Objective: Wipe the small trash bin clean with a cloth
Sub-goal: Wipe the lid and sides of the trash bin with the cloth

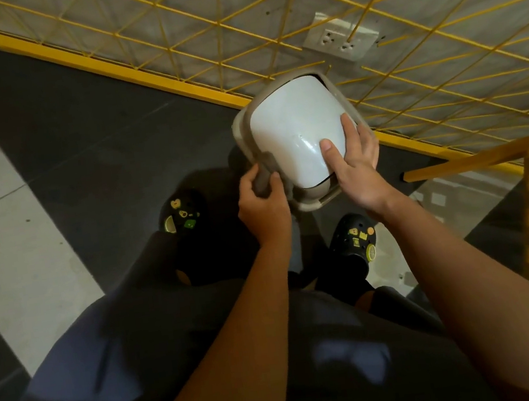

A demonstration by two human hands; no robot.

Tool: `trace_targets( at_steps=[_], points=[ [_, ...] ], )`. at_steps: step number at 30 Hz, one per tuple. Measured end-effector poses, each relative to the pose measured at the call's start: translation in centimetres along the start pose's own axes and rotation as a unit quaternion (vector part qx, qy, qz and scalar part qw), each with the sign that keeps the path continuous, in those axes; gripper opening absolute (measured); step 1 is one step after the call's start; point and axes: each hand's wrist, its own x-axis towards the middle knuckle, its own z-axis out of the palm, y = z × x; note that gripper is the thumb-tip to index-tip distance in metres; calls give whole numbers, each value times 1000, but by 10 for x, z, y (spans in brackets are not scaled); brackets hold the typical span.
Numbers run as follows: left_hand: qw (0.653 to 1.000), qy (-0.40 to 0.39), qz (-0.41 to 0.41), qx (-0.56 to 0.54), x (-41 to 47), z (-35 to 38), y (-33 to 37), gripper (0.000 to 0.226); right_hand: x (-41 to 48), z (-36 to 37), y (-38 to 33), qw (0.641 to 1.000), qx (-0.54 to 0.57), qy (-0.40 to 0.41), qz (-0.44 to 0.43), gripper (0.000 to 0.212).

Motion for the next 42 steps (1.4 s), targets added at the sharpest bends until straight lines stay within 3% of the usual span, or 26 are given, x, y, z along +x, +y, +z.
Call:
trace_targets(
  at_steps=[3,10,19,23,28,33,42],
  points=[
    [999,22,-39,-17,17,2,12,37,-1,0,-1,1000,1,0,-1,62],
    [999,9,18,-25,70,10,46,35,-4,-1,-3,1000,5,-9,2,62],
    [999,31,-32,-11,-2,11,9,22,-5,3,-6,1000,23,-1,4,63],
    [999,33,3,-1,-7,14,10,28,-6,2,-6,999,31,-7,-1,58],
    [996,39,80,32,48,12,41,32,-7,2,-6,999,33,-8,-5,54],
    [998,-10,49,34,66,5,37,29,-6,2,-5,999,34,-8,-4,55],
    [996,24,-63,-53,3,11,6,22,-5,4,-4,1000,29,-2,-6,55]
  ],
)
